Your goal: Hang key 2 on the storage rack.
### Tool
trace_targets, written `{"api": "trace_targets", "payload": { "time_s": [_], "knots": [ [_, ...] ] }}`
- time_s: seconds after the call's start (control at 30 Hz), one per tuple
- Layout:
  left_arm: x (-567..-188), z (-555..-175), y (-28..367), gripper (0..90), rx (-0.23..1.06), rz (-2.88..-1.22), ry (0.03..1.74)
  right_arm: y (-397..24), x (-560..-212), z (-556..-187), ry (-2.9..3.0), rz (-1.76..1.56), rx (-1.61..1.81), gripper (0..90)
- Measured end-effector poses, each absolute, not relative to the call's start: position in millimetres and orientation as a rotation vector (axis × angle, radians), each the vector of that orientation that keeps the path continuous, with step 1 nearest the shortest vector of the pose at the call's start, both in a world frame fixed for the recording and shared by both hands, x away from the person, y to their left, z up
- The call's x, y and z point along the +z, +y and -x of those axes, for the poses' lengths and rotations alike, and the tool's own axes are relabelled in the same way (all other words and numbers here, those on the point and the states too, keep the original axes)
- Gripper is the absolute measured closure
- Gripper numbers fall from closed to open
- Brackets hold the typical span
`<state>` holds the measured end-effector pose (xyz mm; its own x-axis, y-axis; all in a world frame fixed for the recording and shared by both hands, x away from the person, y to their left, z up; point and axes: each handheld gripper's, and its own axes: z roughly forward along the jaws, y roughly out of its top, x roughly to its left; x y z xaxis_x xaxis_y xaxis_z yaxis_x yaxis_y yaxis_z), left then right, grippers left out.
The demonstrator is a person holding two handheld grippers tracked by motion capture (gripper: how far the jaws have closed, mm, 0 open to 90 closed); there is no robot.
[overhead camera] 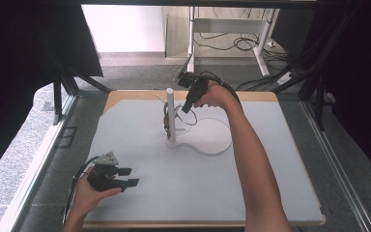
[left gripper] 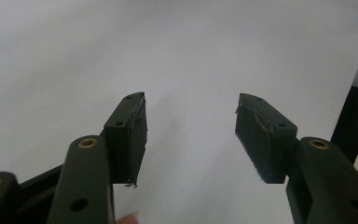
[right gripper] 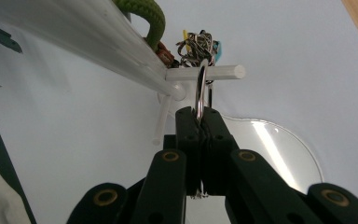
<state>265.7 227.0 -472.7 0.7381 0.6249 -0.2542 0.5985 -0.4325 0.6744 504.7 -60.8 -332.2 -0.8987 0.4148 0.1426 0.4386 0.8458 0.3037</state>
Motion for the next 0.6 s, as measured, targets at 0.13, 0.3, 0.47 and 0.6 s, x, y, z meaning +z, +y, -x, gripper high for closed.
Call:
{"api": "trace_targets", "payload": {
  "time_s": [0.13,0.3,0.47,0.6],
  "knots": [
    [-473,-266,226,43.9,0.047,-2.152,0.923,-59,-336,-502,-2.943,0.678,-0.523,87.8],
    [-473,-265,226,44.0,0.049,-2.157,0.926,-59,-339,-500,-2.932,0.697,-0.542,87.7],
    [-474,-266,226,43.9,0.052,-2.162,0.924,-60,-342,-500,-2.914,0.717,-0.566,87.4],
    [-474,-267,226,43.9,0.05,-2.161,0.925,-61,-344,-500,-2.914,0.709,-0.572,87.1]
  ]
}}
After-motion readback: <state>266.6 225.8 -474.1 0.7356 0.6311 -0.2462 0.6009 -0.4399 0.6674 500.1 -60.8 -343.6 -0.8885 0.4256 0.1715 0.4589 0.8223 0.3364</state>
